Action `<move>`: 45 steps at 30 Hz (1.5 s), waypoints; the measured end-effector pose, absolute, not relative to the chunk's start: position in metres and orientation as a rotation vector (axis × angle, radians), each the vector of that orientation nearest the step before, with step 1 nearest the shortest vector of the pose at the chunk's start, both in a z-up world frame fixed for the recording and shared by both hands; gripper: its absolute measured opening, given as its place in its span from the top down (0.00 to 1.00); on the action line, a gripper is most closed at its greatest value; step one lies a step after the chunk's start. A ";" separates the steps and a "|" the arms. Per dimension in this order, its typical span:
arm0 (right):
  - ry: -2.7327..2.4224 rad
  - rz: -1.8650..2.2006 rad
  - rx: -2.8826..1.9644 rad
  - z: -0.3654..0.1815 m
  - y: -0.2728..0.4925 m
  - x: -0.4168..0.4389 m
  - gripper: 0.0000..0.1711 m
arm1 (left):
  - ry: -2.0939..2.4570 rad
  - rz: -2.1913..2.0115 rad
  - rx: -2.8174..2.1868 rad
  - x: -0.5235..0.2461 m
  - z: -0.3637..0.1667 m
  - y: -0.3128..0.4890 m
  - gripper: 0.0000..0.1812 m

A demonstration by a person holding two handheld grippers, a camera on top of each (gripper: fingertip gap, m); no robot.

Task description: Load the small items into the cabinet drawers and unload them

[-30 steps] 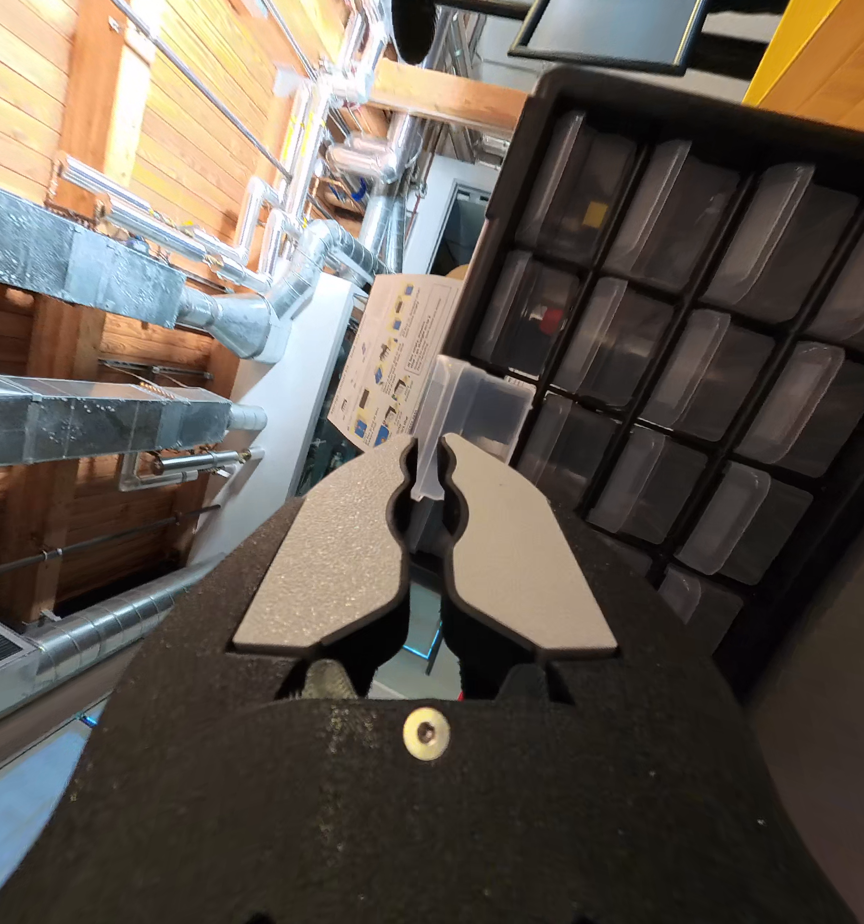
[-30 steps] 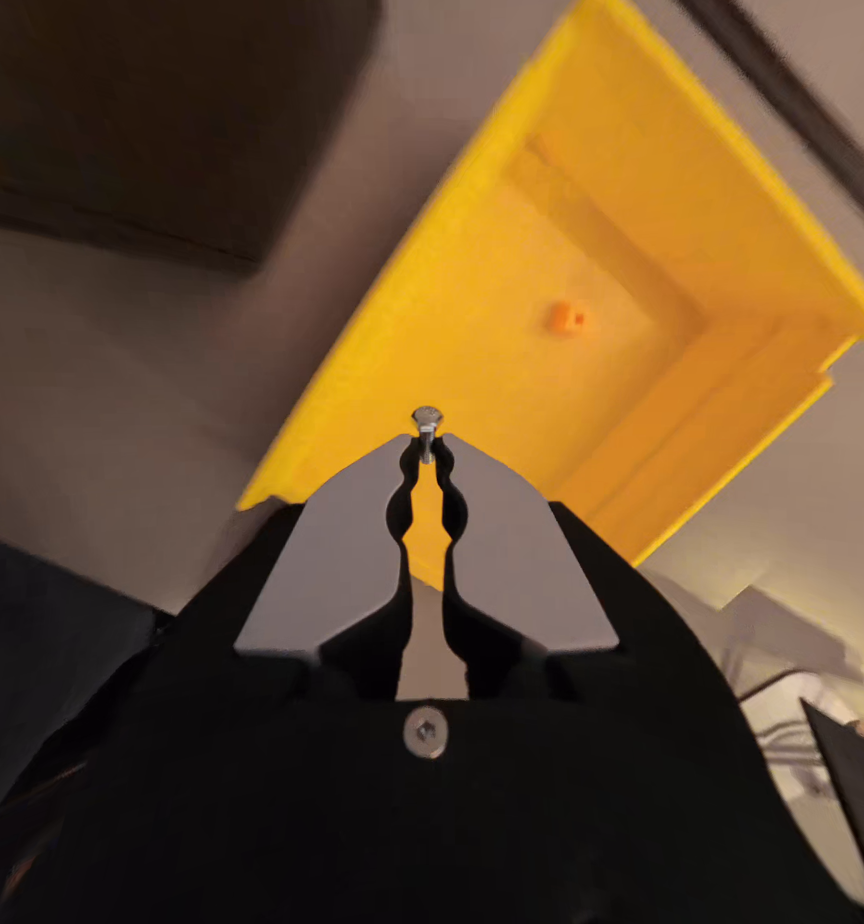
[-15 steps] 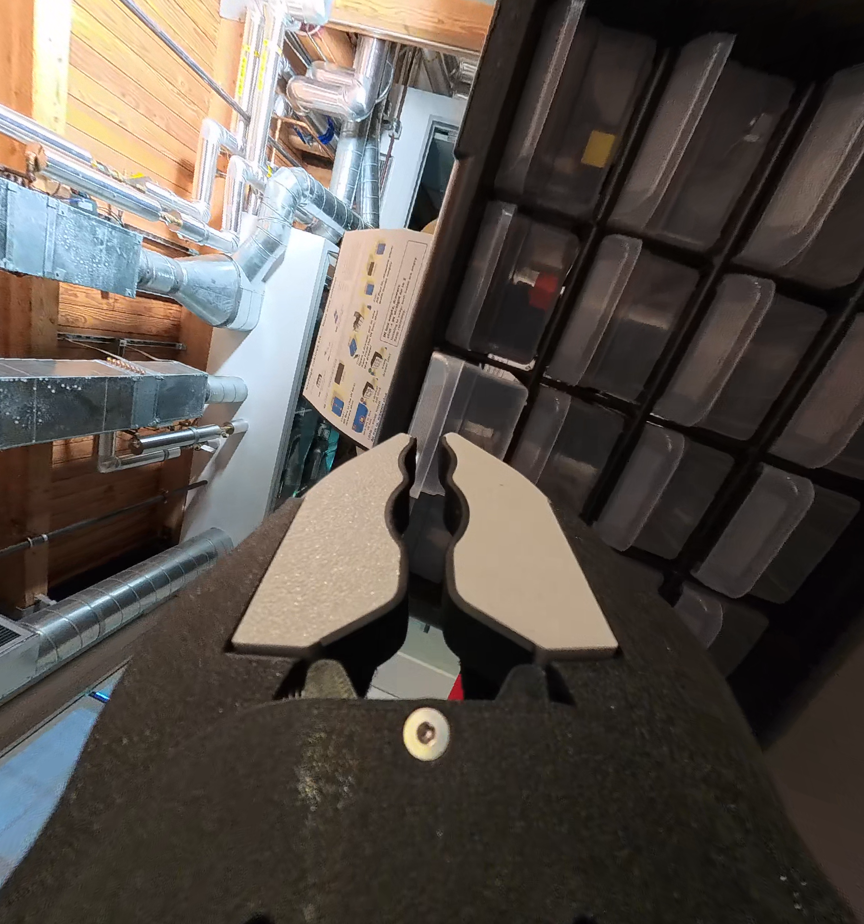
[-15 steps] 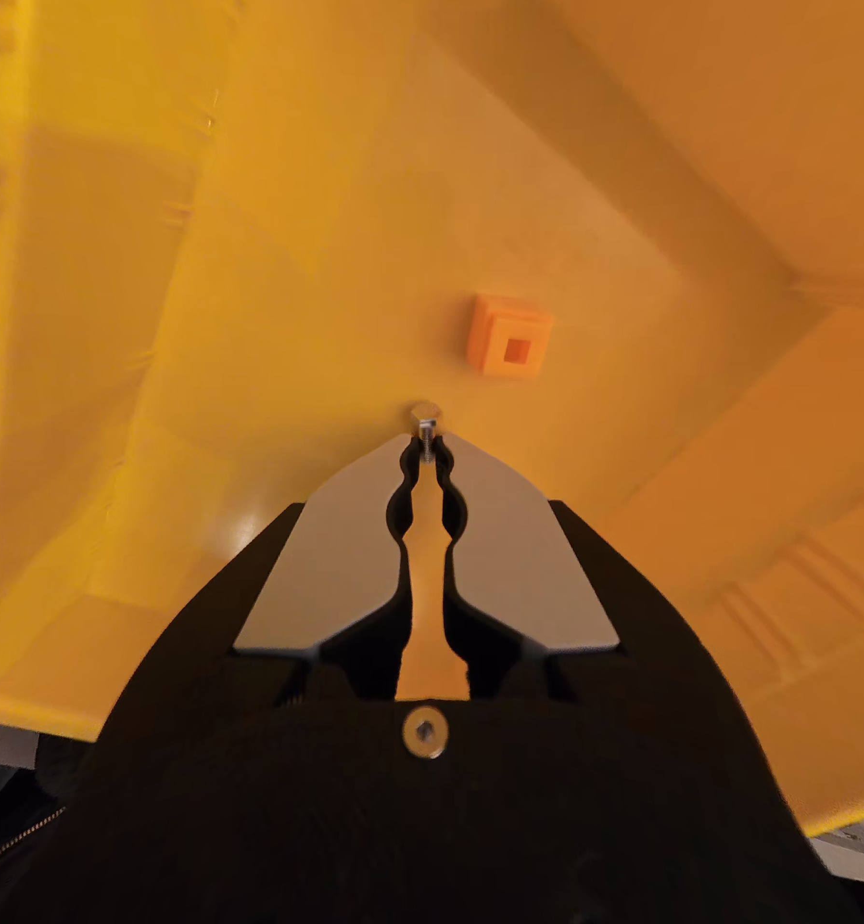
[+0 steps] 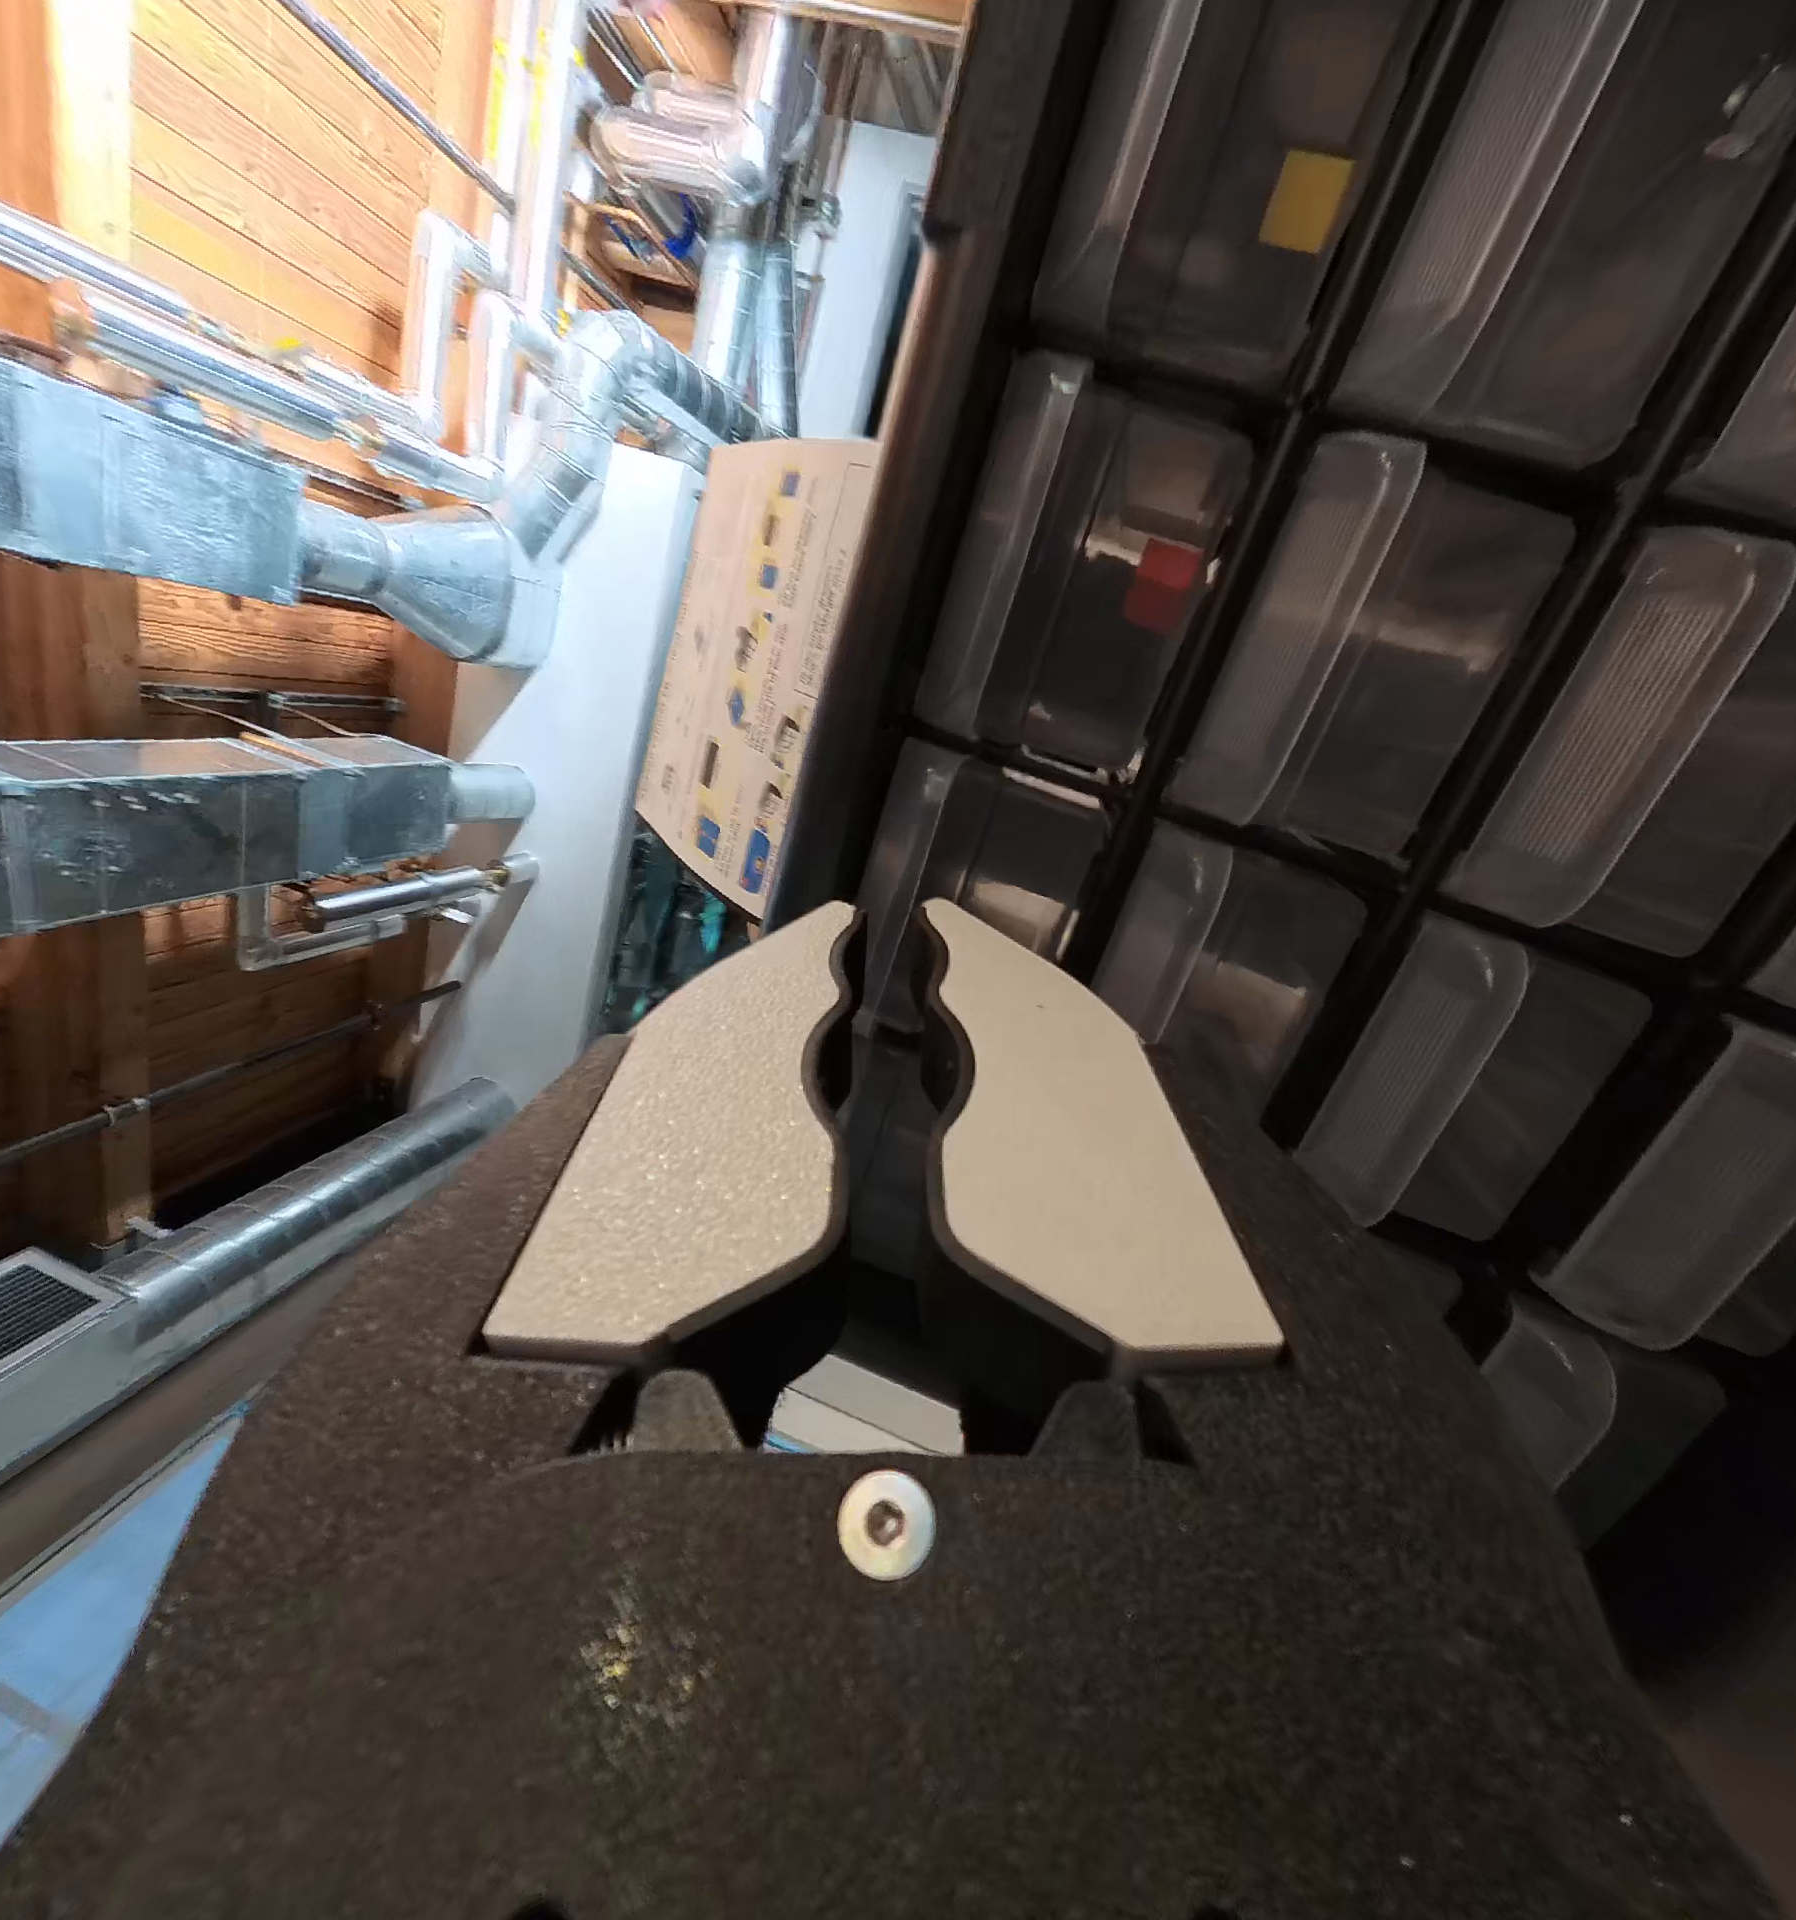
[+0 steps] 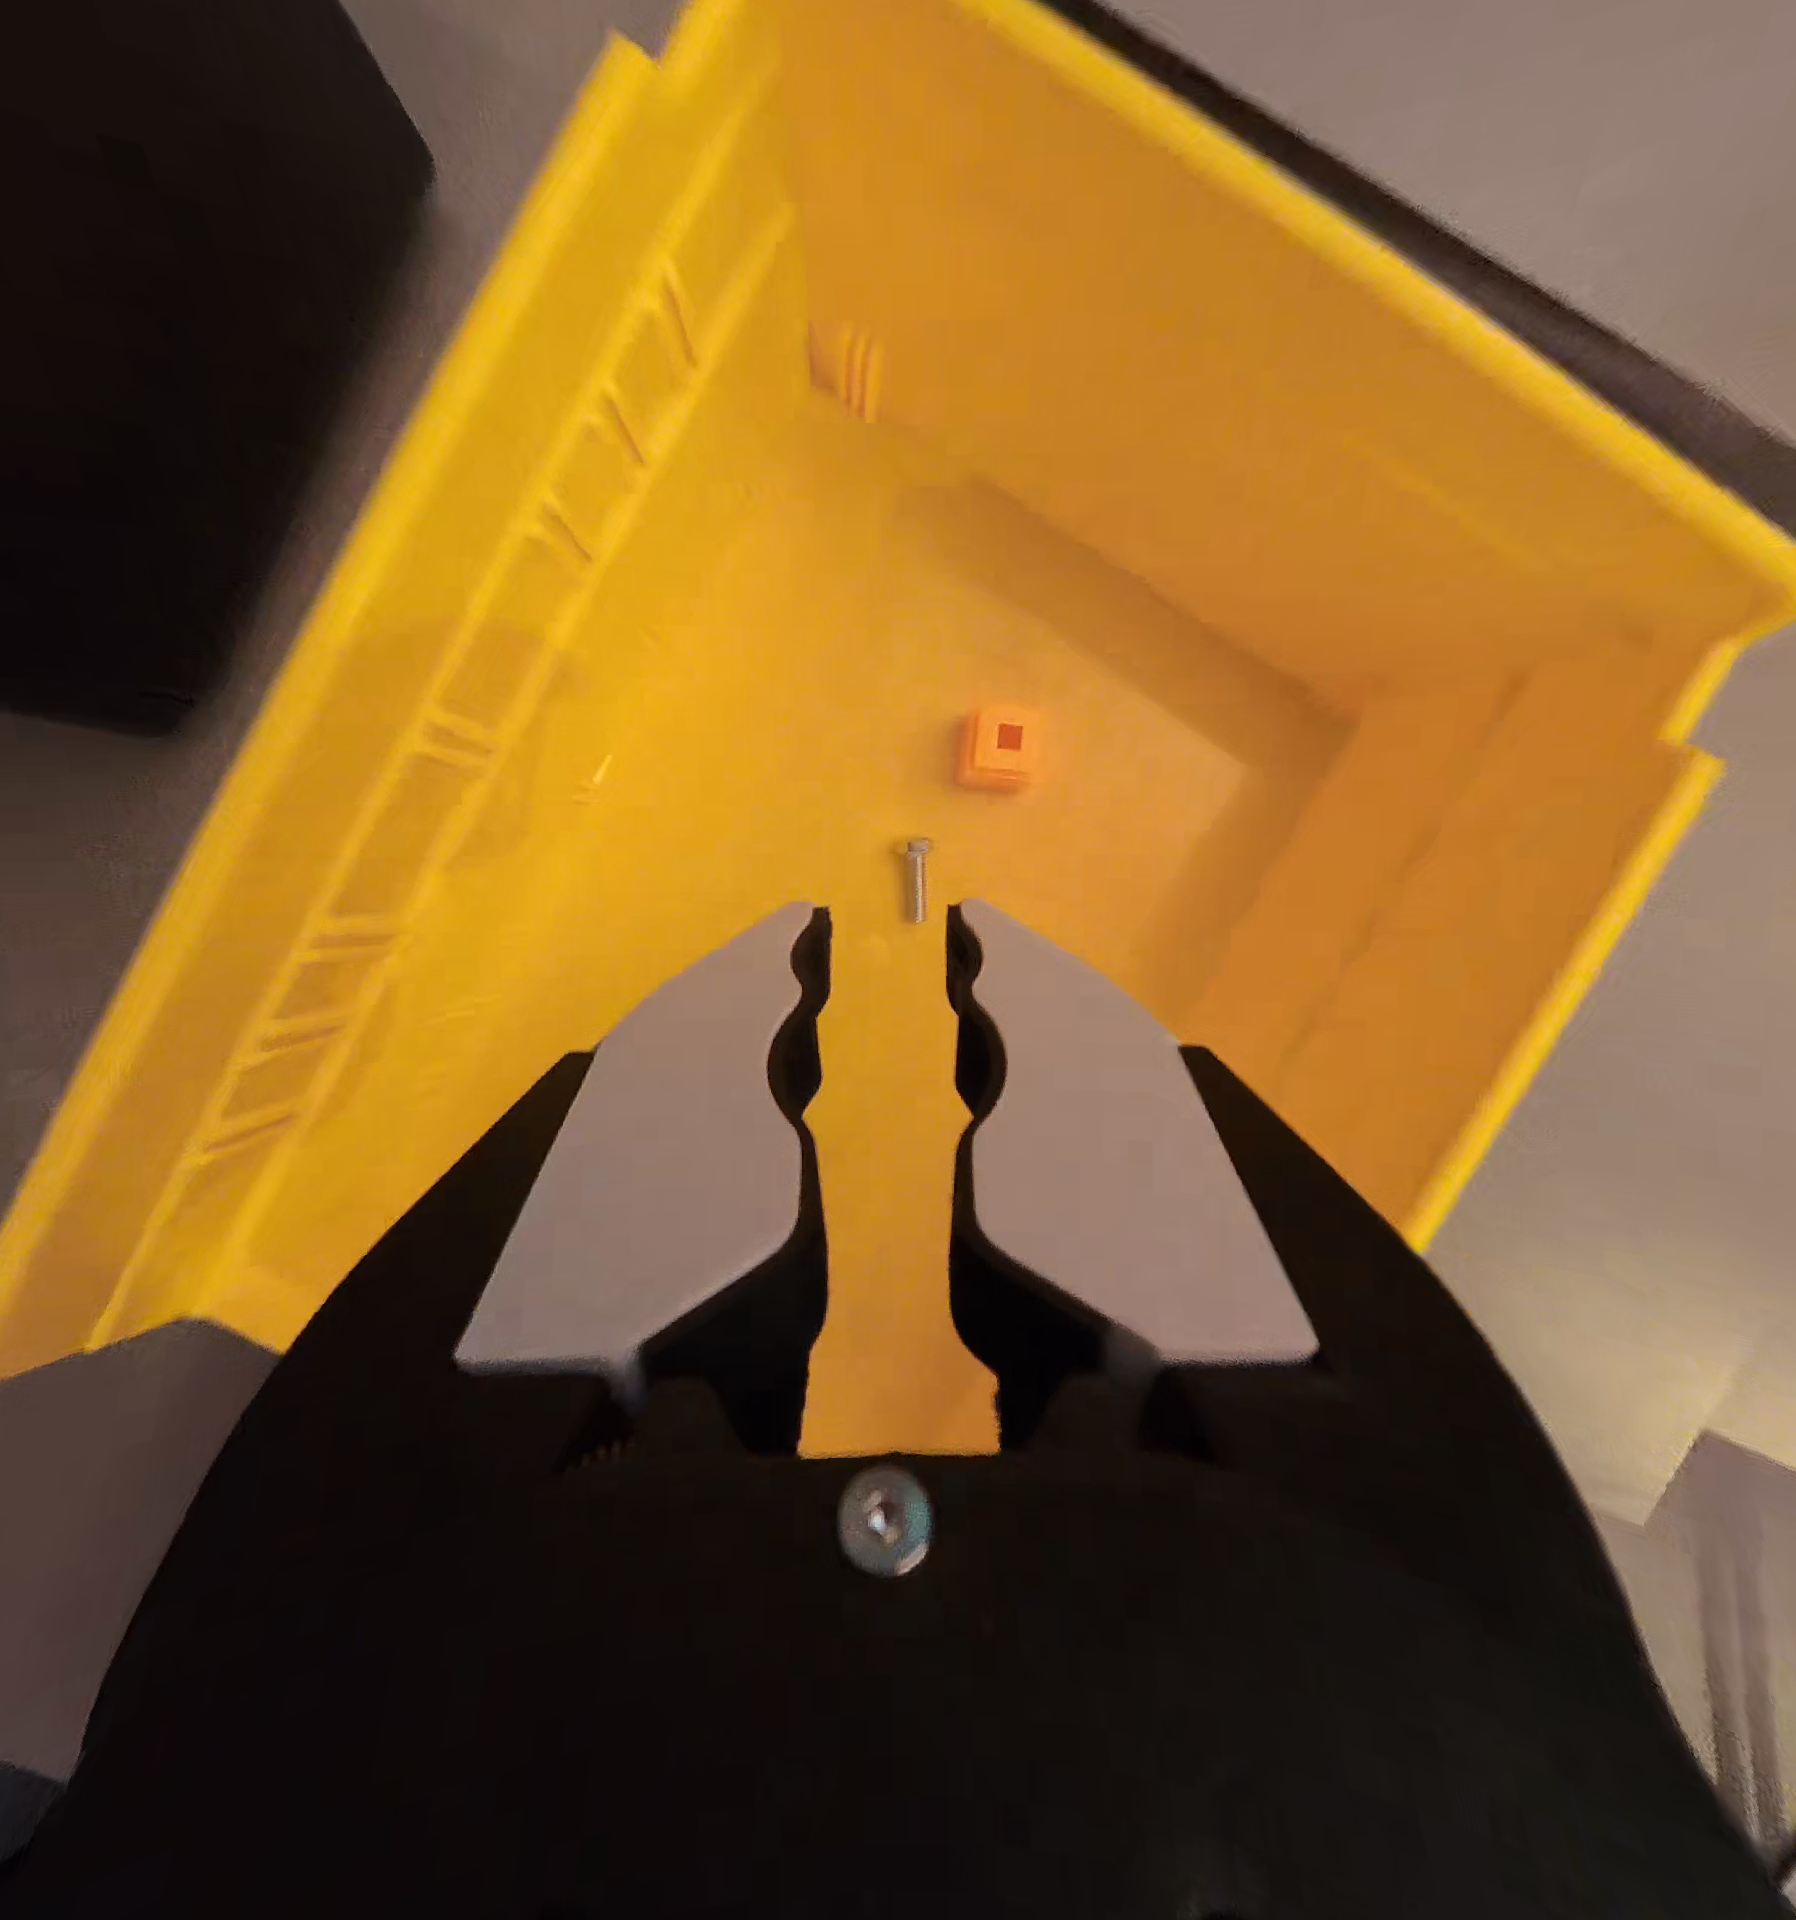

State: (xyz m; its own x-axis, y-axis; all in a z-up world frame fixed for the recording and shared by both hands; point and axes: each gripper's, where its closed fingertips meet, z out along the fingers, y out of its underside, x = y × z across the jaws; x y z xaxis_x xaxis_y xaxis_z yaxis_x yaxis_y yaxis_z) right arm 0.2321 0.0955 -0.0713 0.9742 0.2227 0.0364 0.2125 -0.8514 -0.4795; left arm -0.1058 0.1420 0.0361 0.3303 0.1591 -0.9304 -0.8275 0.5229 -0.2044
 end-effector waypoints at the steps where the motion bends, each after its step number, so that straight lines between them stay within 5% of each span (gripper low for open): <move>1: -0.308 0.033 -2.597 -0.064 0.092 0.230 0.87 | 1.028 0.742 -0.759 -0.105 0.037 0.137 0.95; 28: -0.582 0.137 -2.394 -0.005 0.042 0.150 0.87 | 1.072 0.831 -0.517 -0.056 0.036 0.119 0.97; 37: -1.204 0.335 -2.133 0.072 0.037 0.018 0.88 | 1.068 0.803 -0.485 -0.071 0.034 0.067 0.97; 45: -1.940 0.101 -1.932 0.067 0.063 -0.058 0.88 | 1.058 0.792 -0.490 -0.077 0.033 0.056 0.97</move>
State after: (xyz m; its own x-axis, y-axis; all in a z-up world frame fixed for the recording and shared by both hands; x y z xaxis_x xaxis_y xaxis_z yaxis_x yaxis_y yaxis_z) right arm -0.0579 0.0632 0.0668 0.0349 0.9733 0.2269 0.9443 0.0422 -0.3262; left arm -0.0770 0.0559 0.0327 0.2621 0.3358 -0.9047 -0.7735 0.6337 0.0111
